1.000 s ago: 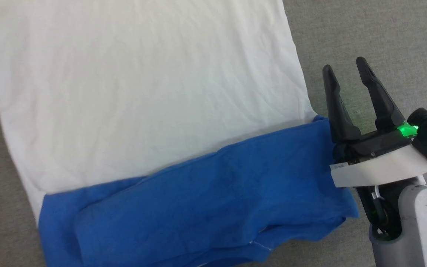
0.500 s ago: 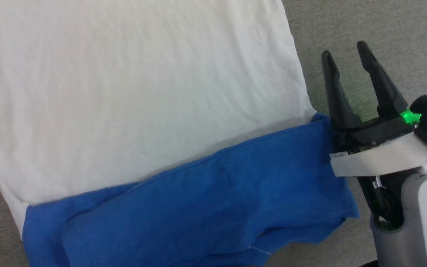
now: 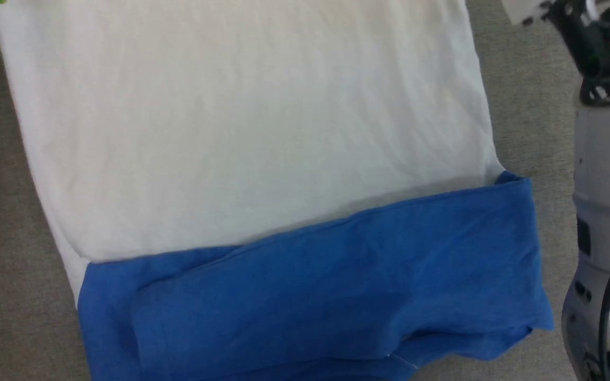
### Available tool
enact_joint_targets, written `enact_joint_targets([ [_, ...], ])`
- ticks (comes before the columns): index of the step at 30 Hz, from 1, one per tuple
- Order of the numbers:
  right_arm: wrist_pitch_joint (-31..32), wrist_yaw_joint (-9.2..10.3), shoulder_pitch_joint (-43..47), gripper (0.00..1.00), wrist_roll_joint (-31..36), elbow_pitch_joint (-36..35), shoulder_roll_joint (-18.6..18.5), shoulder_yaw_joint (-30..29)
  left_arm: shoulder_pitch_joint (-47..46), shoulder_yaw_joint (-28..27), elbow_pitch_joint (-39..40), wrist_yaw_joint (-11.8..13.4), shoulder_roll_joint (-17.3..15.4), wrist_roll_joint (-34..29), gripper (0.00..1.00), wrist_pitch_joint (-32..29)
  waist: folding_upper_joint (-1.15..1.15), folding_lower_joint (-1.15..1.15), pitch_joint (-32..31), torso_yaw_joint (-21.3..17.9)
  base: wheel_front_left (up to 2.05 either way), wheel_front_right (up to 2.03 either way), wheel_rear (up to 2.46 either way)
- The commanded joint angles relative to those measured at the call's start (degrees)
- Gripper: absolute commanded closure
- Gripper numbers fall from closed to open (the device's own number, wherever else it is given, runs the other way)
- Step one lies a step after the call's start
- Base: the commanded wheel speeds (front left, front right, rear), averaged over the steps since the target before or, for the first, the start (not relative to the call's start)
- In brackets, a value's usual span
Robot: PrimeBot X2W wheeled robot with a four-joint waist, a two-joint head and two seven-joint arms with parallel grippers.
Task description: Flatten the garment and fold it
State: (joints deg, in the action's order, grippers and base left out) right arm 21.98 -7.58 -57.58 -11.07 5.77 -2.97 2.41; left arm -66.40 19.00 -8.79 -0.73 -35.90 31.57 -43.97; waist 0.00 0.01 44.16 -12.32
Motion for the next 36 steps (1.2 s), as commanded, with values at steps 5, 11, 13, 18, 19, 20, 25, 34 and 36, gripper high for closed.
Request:
enact_joint_targets([
  [5, 9.6, 0.09, -10.7, 0.00, 2.5, 13.7, 0.1, -4.8, -3.0, 2.5, -0.5, -2.1, 3.9, -0.3, 1.00, 3.3, 0.00, -0.01, 2.0, 6.9, 0.00, 0.00, 0.00],
  [11, 17.2, 0.09, -17.5, 0.00, 8.6, 23.7, 0.1, -10.5, -4.7, 4.3, -1.9, -3.7, 6.3, -0.2, 1.00, 6.5, 0.00, -0.01, 3.6, 10.6, 0.00, 0.00, 0.00],
  [13, 19.4, 0.09, -19.1, 0.00, 10.6, 25.4, 0.1, -11.8, -5.1, 4.7, -2.3, -4.1, 6.8, -0.2, 1.00, 7.6, 0.00, -0.01, 4.0, 11.4, 0.00, 0.00, 0.00],
  [18, 26.1, 0.09, -21.6, 0.55, 15.9, 28.0, 0.1, -14.1, -5.9, 5.6, -3.6, -4.9, 7.5, 0.3, 1.00, 9.3, 0.00, -0.01, 4.3, 12.4, 0.00, 0.00, 0.00],
  [19, 27.4, 0.09, -21.9, 0.69, 16.7, 28.2, 0.1, -13.9, -6.0, 5.7, -3.9, -5.0, 7.5, 0.3, 1.00, 9.5, 0.00, -0.01, 4.4, 12.4, 0.00, 0.00, 0.00],
  [20, 28.6, 0.09, -22.1, 0.87, 17.7, 28.1, 0.1, -13.5, -6.1, 5.8, -4.2, -5.1, 7.4, 0.3, 1.00, 9.7, 0.00, -0.01, 4.4, 12.4, 0.00, 0.00, 0.00],
  [25, 28.4, 0.09, -22.4, 1.00, 19.2, 25.7, 0.1, -12.0, -7.0, 5.7, -6.0, -5.3, 6.9, -0.2, 1.00, 11.9, 0.00, -0.01, 4.2, 11.8, 0.00, 0.00, 0.00],
  [34, 12.2, 0.09, -21.6, 1.00, 19.0, 23.1, 0.1, -10.2, -9.6, 4.4, -10.6, -3.4, 5.4, -5.4, 1.00, 23.4, 0.00, -0.01, 2.2, 9.4, 0.00, 0.00, 0.00],
  [36, 8.6, 0.09, -21.4, 1.00, 18.7, 23.7, 0.1, -10.2, -10.0, 4.2, -11.7, -2.8, 5.4, -6.5, 1.00, 26.7, 0.00, -0.01, 1.4, 9.0, 0.00, 0.00, 0.00],
])
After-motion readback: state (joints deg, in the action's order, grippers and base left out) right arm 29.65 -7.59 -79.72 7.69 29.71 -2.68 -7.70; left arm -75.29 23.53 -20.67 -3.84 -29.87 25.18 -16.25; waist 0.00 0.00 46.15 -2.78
